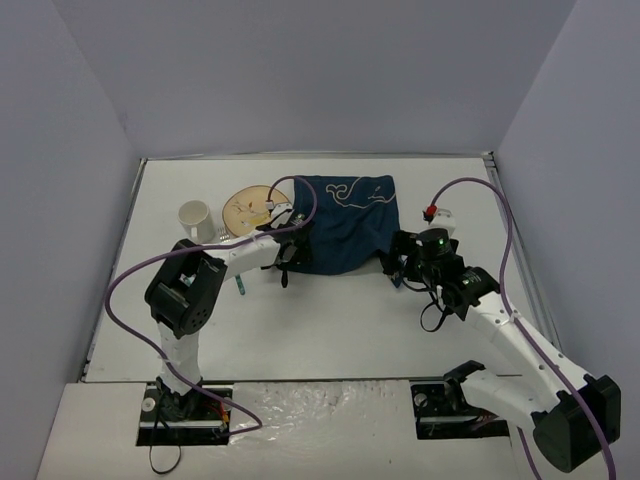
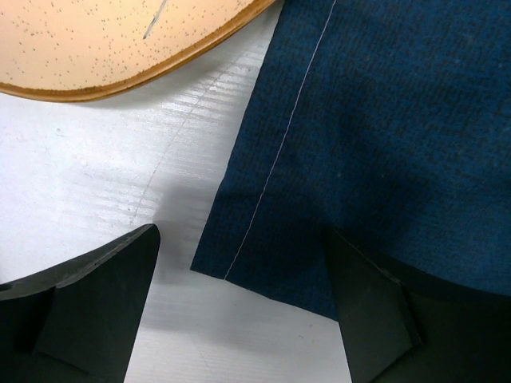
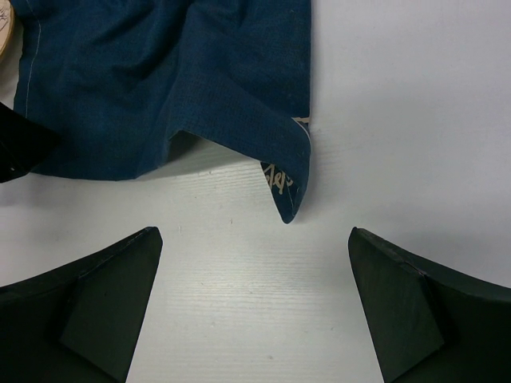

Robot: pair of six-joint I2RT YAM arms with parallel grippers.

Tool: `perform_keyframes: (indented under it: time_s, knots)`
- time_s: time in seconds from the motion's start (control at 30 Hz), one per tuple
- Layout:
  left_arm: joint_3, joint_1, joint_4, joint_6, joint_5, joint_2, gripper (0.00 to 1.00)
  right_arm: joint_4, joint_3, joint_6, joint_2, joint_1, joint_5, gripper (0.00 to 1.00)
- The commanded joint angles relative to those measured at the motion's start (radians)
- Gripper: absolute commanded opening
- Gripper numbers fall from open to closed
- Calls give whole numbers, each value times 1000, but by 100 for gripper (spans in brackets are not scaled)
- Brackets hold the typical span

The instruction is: Set the dinner table for one person

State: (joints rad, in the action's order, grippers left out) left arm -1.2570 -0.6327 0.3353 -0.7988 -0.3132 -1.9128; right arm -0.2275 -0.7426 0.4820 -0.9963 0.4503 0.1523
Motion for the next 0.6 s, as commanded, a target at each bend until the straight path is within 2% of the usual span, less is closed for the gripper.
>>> perform_keyframes:
  time_s: [0.0,0.13,0.2,0.4,0.43,0.47,0.53,0.57]
  knots:
    - [-34,4,-2,0,-18,8,77,67,18,9,20,-7,-1,100]
    - [-27,3,9,-11,-12,-15,70,81,40,16,27,-7,-7,100]
    - [-15,1,8,-21,-5,-22,63,90,54,22,29,-5,-10,100]
    - [10,-7,12,-39,3,-28,30,128,99,43,15,-7,-27,100]
    - [7,-7,14,-37,5,-29,22,137,103,50,4,-7,-32,100]
    - [7,-7,14,-37,5,-28,20,138,109,52,-5,-7,-33,100]
    - [0,-7,24,-30,5,-21,6,145,127,72,-22,-11,-35,100]
    - [-5,-8,31,-26,4,-14,3,154,140,84,-28,-13,-35,100]
